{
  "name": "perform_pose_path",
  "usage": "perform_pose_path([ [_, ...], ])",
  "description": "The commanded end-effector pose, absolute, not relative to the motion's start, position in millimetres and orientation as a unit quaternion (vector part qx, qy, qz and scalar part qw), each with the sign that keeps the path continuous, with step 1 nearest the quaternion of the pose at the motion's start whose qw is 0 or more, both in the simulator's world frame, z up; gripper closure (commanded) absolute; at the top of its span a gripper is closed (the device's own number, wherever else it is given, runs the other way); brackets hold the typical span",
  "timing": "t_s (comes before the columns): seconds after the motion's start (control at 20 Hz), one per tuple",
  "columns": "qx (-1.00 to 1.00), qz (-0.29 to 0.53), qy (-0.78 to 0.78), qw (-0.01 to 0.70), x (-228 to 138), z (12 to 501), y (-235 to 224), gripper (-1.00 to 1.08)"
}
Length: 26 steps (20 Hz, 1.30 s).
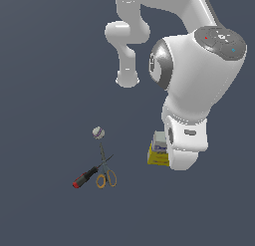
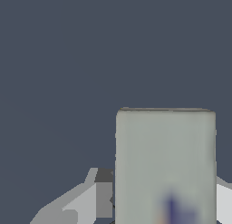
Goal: Pick up a designated object from a clutter of objects.
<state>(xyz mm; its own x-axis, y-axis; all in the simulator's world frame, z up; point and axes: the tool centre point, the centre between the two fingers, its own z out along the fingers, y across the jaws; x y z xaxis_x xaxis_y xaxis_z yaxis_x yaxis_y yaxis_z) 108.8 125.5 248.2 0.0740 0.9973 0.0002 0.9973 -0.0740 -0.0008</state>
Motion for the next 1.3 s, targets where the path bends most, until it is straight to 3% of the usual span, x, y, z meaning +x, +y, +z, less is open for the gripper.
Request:
perform_pose_path([
  [0.0,-0.733,0.0,-0.681,0.0,109.2,274.3,129.0,1.08],
  [0.65,-0.733,0.0,-0.68,0.0,114.4,401.9,145.8,1.08],
  [1.25,-0.733,0.0,-0.68,0.0,119.6,472.2,155.6,1.08],
])
